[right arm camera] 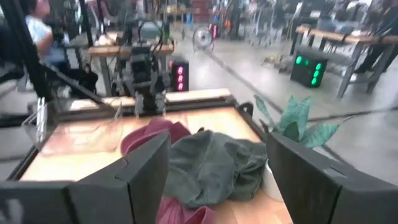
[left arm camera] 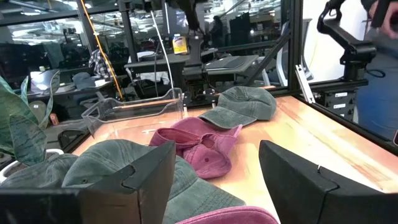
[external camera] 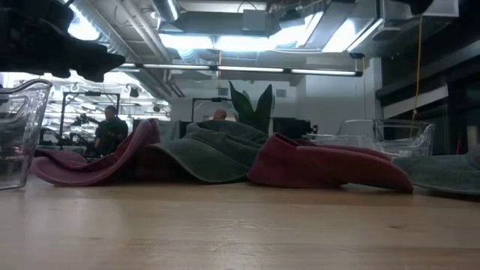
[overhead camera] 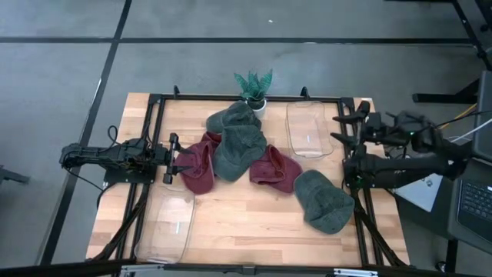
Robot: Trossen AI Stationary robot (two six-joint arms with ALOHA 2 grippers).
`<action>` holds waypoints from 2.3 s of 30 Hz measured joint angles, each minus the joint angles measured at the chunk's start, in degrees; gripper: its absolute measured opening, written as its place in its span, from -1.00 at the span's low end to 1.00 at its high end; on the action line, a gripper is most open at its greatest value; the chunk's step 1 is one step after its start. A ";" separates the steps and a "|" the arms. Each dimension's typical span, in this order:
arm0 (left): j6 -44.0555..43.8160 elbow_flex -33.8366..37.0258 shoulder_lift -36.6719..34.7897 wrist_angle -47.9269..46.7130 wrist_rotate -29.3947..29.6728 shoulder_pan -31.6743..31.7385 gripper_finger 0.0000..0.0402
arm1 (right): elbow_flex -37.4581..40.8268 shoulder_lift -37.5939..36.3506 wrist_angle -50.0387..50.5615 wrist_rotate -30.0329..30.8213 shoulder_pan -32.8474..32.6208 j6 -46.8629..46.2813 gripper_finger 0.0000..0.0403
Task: Pick & Place hat
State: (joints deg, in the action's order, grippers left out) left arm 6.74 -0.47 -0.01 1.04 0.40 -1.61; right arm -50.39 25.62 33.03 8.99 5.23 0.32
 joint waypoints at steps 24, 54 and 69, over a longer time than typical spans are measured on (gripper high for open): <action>0.00 0.00 0.00 -0.02 -0.02 -0.02 0.15 | -14.03 36.10 4.18 -0.22 -16.64 -2.48 0.31; 0.00 0.00 0.00 -0.02 0.00 0.00 0.15 | -14.12 59.46 -19.03 -24.25 -12.43 -22.97 0.31; 0.00 0.00 0.00 -0.02 -0.01 -0.02 0.14 | -14.43 59.37 -5.33 -0.86 -2.89 -10.04 0.31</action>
State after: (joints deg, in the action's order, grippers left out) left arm 6.74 -0.47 -0.01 1.02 0.39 -1.63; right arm -64.82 84.99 27.70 8.12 2.33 -9.72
